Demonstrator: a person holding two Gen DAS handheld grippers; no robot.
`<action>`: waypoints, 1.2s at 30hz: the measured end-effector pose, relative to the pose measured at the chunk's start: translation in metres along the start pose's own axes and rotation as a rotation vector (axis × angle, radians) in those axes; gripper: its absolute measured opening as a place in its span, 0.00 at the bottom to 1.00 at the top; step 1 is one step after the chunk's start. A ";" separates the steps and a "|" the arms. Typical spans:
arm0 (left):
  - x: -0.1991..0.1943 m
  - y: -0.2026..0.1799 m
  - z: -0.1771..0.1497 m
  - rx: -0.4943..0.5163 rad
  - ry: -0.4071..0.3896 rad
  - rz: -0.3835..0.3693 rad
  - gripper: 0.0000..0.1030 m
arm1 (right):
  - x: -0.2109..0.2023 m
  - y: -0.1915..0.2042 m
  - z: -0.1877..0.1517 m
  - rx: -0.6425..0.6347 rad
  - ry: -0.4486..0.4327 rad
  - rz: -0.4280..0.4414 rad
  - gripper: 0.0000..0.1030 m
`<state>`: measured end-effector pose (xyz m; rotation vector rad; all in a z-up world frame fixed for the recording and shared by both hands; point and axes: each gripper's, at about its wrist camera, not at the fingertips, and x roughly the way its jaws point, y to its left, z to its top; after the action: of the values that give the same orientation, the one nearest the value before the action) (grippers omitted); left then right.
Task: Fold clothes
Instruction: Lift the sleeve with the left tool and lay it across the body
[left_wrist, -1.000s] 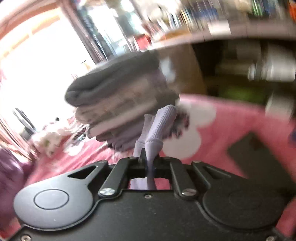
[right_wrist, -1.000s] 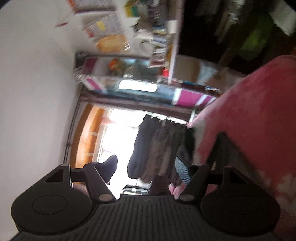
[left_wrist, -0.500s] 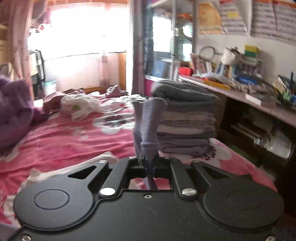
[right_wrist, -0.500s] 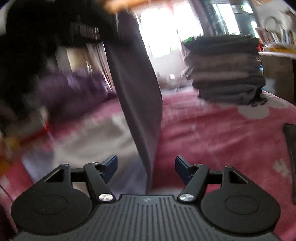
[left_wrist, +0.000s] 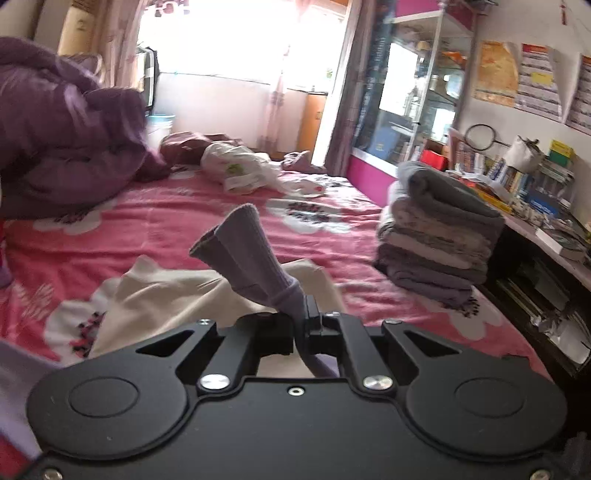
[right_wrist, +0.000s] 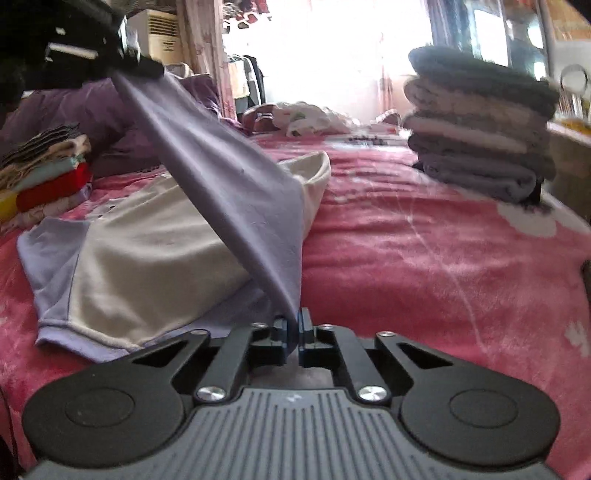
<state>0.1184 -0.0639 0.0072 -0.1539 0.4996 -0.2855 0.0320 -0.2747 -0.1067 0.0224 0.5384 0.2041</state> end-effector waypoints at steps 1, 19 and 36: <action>-0.002 0.006 -0.002 -0.010 0.002 0.001 0.03 | -0.002 0.003 0.000 -0.019 -0.003 -0.010 0.04; -0.024 0.075 -0.048 -0.114 0.028 0.034 0.03 | -0.009 0.038 -0.006 -0.228 0.015 -0.054 0.04; -0.016 0.115 -0.086 -0.227 0.064 0.062 0.03 | -0.011 0.063 -0.013 -0.407 0.029 -0.036 0.04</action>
<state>0.0899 0.0438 -0.0848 -0.3502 0.5991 -0.1725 0.0044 -0.2158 -0.1076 -0.3859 0.5183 0.2758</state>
